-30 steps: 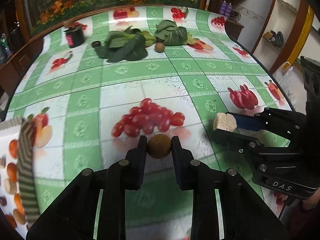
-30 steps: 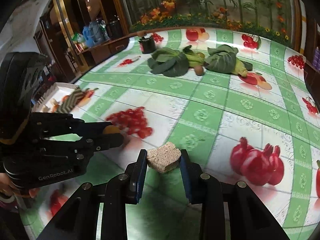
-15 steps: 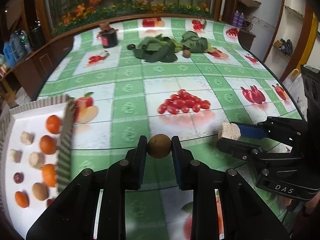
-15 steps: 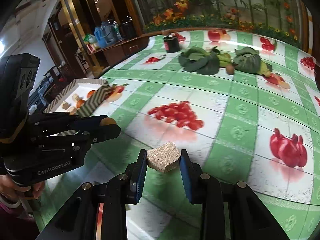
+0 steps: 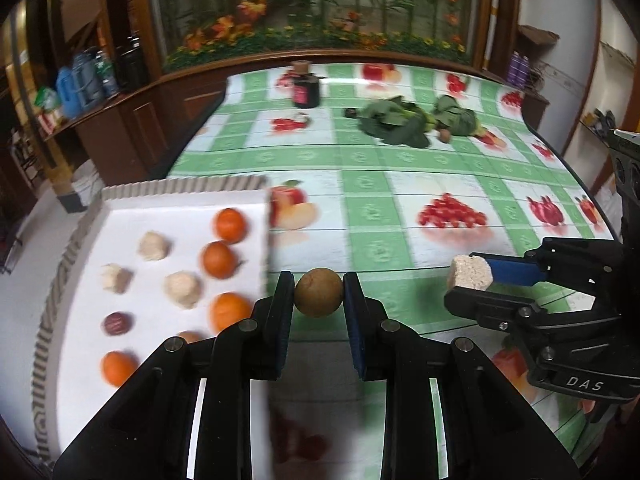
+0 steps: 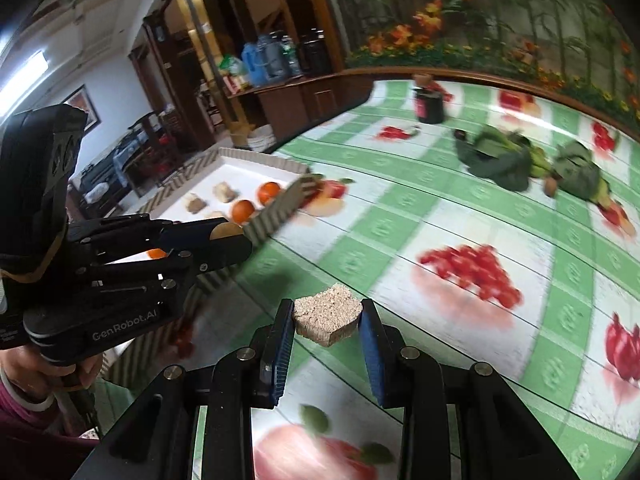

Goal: Organize fruits
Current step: 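Carry the tan cube and brown fruit over the white tray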

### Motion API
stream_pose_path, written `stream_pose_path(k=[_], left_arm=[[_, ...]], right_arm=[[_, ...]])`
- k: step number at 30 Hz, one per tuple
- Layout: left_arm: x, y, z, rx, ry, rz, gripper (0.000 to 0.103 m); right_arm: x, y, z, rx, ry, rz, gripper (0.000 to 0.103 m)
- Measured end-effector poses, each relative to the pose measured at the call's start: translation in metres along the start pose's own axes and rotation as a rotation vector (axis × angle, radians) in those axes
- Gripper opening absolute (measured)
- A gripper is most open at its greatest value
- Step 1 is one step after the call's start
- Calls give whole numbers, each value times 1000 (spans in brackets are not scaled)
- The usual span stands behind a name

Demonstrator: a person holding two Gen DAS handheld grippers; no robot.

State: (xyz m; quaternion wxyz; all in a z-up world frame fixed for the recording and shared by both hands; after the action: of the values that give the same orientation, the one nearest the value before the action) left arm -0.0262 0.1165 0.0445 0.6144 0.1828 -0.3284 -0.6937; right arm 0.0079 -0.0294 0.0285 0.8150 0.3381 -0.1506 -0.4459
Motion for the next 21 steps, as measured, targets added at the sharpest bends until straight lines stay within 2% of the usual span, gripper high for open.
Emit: stream_pose_path(k=[11, 21], left_arm=[[-57, -28, 31, 0, 69, 83, 24], [-95, -62, 50, -38, 63, 185, 24]], right_arm=[[-65, 28, -19, -2, 71, 116, 31], [-110, 46, -44, -27, 111, 222, 31]])
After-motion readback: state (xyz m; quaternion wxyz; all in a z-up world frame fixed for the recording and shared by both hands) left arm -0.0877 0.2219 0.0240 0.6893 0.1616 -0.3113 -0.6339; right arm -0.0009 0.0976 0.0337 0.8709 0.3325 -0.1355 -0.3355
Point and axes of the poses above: each gripper's, at about its wrist camera, not at the fingertips, and z roughly against the way its jaws point, x to its right, y to its top, the point moved 3 cm from there along -z, roughly the way its jaws point, and after that the axes turned 14 degrees about -y, right-handed, at the moved point
